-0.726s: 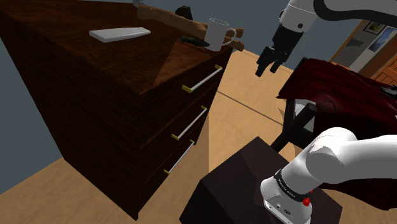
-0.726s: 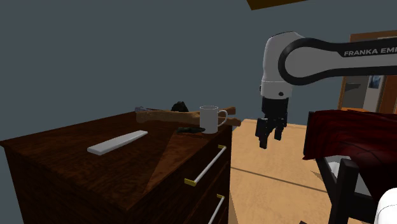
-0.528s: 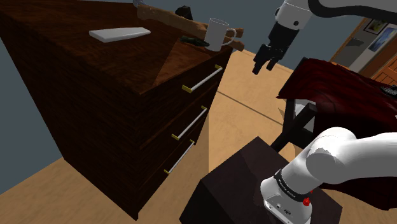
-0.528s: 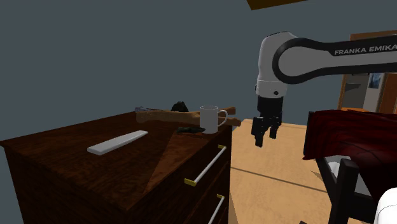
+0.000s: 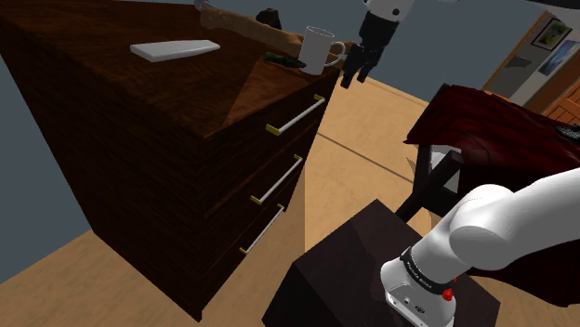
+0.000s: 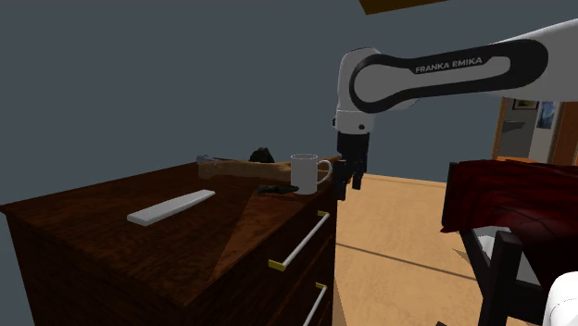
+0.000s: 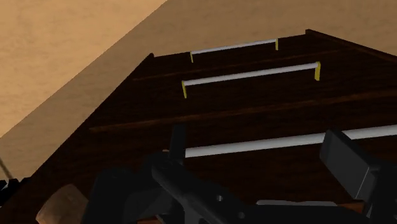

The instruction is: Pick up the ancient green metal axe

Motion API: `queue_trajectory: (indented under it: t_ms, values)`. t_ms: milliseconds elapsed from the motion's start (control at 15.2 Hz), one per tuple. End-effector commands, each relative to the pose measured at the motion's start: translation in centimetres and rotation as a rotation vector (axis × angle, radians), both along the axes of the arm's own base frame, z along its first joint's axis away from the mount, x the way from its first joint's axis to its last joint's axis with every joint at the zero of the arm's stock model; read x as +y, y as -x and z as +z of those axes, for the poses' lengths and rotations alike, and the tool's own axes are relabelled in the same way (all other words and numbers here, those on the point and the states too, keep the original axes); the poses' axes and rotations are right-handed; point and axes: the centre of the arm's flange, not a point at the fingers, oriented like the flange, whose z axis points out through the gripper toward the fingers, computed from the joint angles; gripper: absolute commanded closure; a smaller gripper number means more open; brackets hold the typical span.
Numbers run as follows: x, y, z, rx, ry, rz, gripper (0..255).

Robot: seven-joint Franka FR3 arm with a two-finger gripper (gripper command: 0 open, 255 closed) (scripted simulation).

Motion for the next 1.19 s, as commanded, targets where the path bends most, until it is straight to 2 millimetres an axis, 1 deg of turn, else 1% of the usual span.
queue_trajectory:
  t_ms: [0, 396, 858, 924, 1122]
  values:
    - [0.8, -3.0, 0.3, 0.000, -0.006, 0.054, 0]
    - [3.8, -10.1, 1.3, 0.000, -0.024, 0.210, 0]
    - [8.6, -17.6, 2.5, 0.001, -0.045, 0.392, 0]
    - [9.0, -18.1, 2.6, 0.001, -0.047, 0.406, 0]
    - [9.0, -18.1, 1.0, 0.001, -0.047, 0.406, 0]
